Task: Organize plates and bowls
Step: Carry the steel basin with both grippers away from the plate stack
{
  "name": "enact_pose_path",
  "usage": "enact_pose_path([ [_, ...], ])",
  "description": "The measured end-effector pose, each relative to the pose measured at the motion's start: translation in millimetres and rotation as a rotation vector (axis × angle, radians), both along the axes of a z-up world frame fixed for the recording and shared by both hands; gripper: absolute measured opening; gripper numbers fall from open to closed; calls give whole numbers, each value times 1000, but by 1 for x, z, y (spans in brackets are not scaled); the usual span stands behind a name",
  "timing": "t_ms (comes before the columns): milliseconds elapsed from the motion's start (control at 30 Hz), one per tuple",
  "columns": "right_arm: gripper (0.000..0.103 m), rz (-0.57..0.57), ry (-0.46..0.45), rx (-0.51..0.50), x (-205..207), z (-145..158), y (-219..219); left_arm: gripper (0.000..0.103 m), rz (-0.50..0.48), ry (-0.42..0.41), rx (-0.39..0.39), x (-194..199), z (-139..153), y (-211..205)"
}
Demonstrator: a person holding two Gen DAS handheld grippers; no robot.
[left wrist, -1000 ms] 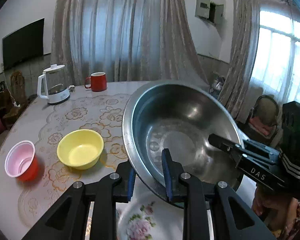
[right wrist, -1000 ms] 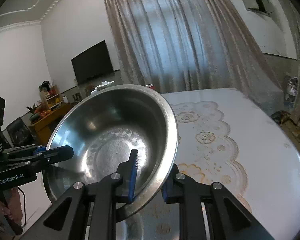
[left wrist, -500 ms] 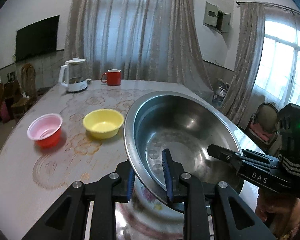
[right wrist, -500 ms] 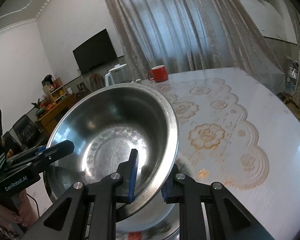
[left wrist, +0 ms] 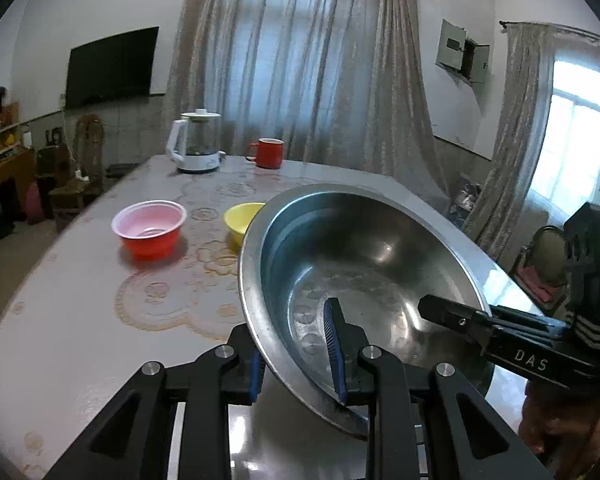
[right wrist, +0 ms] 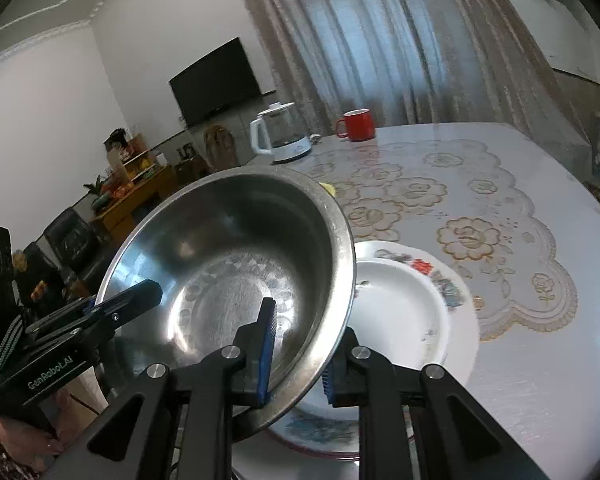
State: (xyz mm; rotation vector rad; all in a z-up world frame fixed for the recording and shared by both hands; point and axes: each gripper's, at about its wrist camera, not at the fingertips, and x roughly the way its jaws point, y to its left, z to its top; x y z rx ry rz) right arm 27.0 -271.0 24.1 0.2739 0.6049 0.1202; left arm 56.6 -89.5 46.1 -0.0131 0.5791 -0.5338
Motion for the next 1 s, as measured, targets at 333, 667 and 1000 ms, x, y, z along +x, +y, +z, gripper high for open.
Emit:
enact_pose_path([
  [333,19,41,17,-20,4,-1,32,25,59,11,-8,-4,-9,32],
  [667,19,111,55,-44,20,-6,72,25,152,55,-25,6,-22,71],
  [1000,19,172,115,-33,48,-17,104,25,229,92,-21,24,-34,99],
])
